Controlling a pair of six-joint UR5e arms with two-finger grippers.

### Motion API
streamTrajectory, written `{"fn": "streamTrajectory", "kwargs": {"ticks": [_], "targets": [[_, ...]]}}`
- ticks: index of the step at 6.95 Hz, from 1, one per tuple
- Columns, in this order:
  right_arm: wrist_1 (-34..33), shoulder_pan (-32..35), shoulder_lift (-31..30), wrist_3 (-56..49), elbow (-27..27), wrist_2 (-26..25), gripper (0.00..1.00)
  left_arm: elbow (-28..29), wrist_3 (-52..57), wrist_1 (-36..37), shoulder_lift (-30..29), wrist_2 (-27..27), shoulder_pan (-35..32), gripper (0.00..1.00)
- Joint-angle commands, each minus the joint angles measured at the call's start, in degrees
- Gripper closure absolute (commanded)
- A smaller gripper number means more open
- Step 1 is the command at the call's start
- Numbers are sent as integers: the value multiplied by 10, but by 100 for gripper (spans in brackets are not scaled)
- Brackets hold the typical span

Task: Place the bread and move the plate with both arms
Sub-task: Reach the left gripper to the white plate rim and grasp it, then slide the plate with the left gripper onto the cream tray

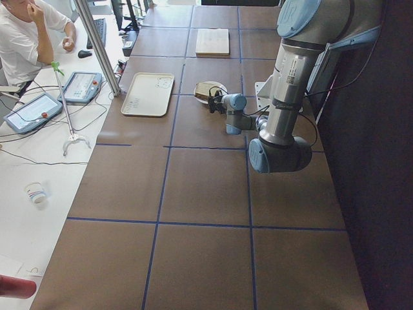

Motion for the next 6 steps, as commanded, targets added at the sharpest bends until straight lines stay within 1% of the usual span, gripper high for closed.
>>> {"fn": "streamTrajectory", "kwargs": {"ticks": [1,2,3,4,6], "targets": [[0,0,0,0,0,0,0,1,0,-1,-2,0,1,94],[0,0,1,1,0,0,0,-5,-1,-2,-3,0,1,98],[0,0,1,1,0,1,0,-6,-6,-42,-3,1,-5,99],[1,0,1,0,0,1,0,-6,-40,-79,-2,1,-20,99],[1,0,1,0,1,9,0,-6,-93,-112,-6,6,-52,100]]}}
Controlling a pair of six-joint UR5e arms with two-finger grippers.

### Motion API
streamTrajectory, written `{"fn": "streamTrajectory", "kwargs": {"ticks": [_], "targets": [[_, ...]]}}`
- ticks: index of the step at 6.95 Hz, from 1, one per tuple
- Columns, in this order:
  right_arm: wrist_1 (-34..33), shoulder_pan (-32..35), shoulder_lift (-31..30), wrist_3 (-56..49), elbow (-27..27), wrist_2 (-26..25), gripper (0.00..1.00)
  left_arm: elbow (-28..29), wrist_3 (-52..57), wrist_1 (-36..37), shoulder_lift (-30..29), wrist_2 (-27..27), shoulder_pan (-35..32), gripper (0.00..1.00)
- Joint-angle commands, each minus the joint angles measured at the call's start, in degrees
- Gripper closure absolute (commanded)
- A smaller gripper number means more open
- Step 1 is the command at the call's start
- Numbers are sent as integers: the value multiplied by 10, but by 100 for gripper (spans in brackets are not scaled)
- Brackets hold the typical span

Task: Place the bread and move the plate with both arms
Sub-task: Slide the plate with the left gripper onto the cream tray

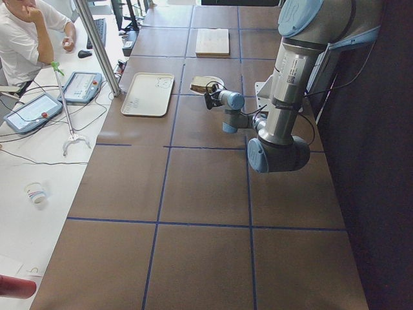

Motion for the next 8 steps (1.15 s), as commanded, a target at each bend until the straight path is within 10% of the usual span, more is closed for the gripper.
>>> {"fn": "streamTrajectory", "kwargs": {"ticks": [1,8], "targets": [[0,0,0,0,0,9,0,8,-55,-21,-23,15,-40,100],[0,0,-1,0,-1,9,0,464,-123,-18,-313,21,-176,99]]}}
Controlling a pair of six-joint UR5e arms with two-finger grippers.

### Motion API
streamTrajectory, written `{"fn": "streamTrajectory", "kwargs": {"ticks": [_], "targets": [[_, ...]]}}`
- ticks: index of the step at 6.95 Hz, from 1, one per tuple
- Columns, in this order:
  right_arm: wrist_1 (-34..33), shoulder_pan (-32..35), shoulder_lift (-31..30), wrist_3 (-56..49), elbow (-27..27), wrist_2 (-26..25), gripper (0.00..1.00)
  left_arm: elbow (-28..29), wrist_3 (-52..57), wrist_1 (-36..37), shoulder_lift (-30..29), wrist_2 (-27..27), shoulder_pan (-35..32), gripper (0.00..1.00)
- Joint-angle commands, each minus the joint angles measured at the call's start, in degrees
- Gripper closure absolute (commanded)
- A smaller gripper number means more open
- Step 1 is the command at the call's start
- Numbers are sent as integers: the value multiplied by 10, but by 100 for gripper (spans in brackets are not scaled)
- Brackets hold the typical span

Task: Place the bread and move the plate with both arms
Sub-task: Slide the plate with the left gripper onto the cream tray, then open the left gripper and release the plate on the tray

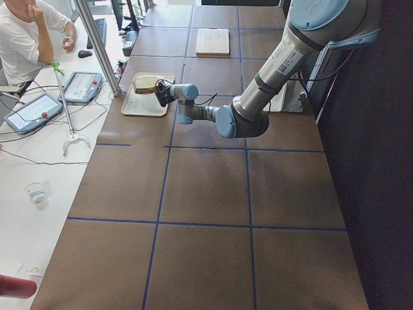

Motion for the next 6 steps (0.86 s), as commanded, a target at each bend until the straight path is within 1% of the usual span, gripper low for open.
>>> {"fn": "streamTrajectory", "kwargs": {"ticks": [1,2,3,4,5,6], "targets": [[0,0,-1,0,0,0,0,72,0,2,-45,0,-6,90],[0,0,-1,0,0,0,0,72,1,3,-46,-4,-6,53],[0,0,-1,1,1,0,0,70,6,3,-46,-6,-6,1],[0,0,-1,1,1,0,0,66,15,4,-45,-28,-8,0],[0,0,0,1,1,0,0,56,67,6,-40,-53,-17,0],[0,0,0,3,1,1,0,28,87,23,-14,-104,-36,0]]}}
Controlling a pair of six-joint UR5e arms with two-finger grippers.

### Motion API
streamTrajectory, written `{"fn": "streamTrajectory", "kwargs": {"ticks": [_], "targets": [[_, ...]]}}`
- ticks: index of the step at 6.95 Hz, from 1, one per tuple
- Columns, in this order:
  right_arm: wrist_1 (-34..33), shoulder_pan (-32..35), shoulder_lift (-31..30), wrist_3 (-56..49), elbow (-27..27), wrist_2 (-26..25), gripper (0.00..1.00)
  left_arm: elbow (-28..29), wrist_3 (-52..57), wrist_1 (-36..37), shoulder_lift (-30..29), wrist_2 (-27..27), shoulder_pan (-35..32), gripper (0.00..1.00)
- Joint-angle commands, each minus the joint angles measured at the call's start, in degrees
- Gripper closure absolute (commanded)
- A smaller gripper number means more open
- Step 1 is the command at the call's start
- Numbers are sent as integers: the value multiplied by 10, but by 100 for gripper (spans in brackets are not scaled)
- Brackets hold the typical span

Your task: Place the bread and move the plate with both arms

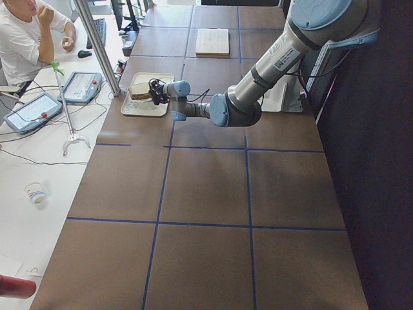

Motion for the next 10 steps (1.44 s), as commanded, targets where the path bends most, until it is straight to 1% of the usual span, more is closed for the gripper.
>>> {"fn": "streamTrajectory", "kwargs": {"ticks": [1,2,3,4,5,6,7,9,10], "targets": [[0,0,0,11,3,2,0,-94,36,58,61,-113,-44,0],[1,0,0,11,2,2,0,-166,89,119,98,-166,-60,0],[1,0,0,11,2,2,0,-250,170,195,149,-210,-76,0],[0,0,0,10,2,2,0,-315,293,270,197,-265,-101,0],[1,0,0,10,1,2,0,-359,422,345,232,-315,-148,0],[0,0,0,10,1,2,0,-395,562,425,253,-352,-186,0],[0,0,0,10,1,2,0,-445,690,512,298,-365,-215,0],[1,0,0,10,2,2,0,-590,967,784,377,-365,-277,0],[1,0,0,11,1,2,0,-641,1077,883,417,-365,-310,0]]}}
